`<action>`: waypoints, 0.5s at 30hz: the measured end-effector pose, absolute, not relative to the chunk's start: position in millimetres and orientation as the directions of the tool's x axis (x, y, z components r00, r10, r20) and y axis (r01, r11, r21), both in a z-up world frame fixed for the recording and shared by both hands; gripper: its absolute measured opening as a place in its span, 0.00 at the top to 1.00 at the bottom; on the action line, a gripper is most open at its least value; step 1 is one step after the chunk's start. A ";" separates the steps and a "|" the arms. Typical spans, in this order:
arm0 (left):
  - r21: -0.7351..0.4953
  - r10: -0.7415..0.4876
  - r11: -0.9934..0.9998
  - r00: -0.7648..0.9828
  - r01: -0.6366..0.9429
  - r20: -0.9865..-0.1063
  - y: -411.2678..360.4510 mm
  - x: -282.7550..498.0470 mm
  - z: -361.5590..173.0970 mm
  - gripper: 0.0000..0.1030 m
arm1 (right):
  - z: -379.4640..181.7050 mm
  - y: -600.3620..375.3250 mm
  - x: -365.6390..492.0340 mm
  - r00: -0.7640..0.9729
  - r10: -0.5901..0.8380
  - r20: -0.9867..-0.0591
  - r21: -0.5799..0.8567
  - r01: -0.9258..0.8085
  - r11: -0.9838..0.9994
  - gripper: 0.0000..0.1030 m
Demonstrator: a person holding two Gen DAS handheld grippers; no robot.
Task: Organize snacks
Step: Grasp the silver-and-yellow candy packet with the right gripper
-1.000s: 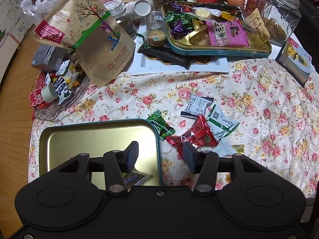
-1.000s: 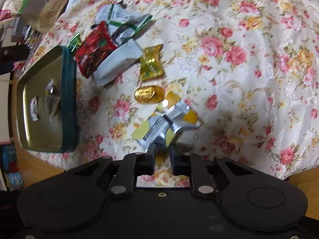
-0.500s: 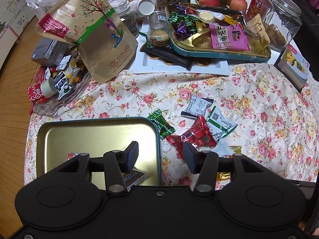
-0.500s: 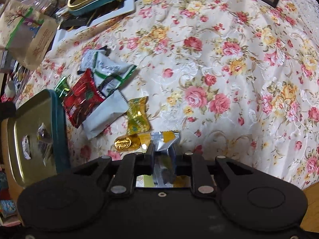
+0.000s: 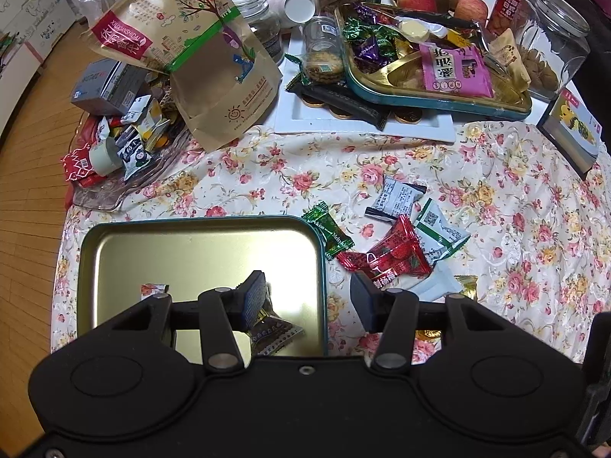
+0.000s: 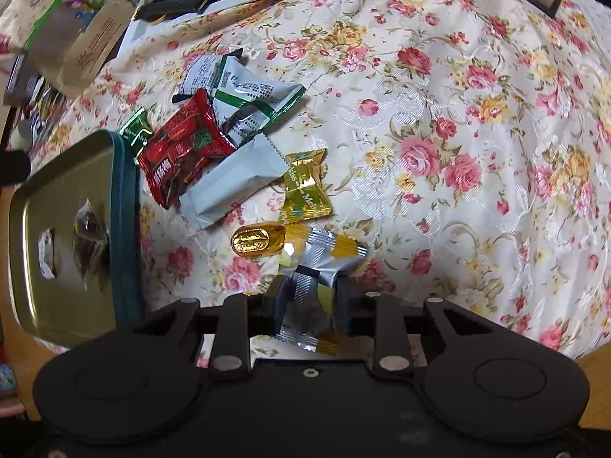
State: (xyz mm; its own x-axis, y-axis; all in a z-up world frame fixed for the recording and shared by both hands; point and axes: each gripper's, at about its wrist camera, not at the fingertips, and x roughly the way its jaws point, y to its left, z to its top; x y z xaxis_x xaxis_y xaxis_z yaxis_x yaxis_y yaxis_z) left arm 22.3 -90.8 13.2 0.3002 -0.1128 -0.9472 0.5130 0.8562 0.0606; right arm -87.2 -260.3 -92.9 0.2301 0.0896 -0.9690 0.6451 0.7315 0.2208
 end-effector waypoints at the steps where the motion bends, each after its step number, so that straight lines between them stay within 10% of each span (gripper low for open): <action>1: 0.060 -0.114 0.856 0.300 0.514 -0.947 -90.3 22.0 13.4 0.45 | -93.1 -260.7 -86.6 0.232 0.096 -0.968 0.229 0.659 0.716 0.70; 15: 0.048 -0.126 0.861 0.303 0.507 -0.945 -82.0 23.5 18.0 0.45 | -99.9 -231.6 -61.6 0.191 -0.013 -0.982 0.119 0.664 0.738 0.63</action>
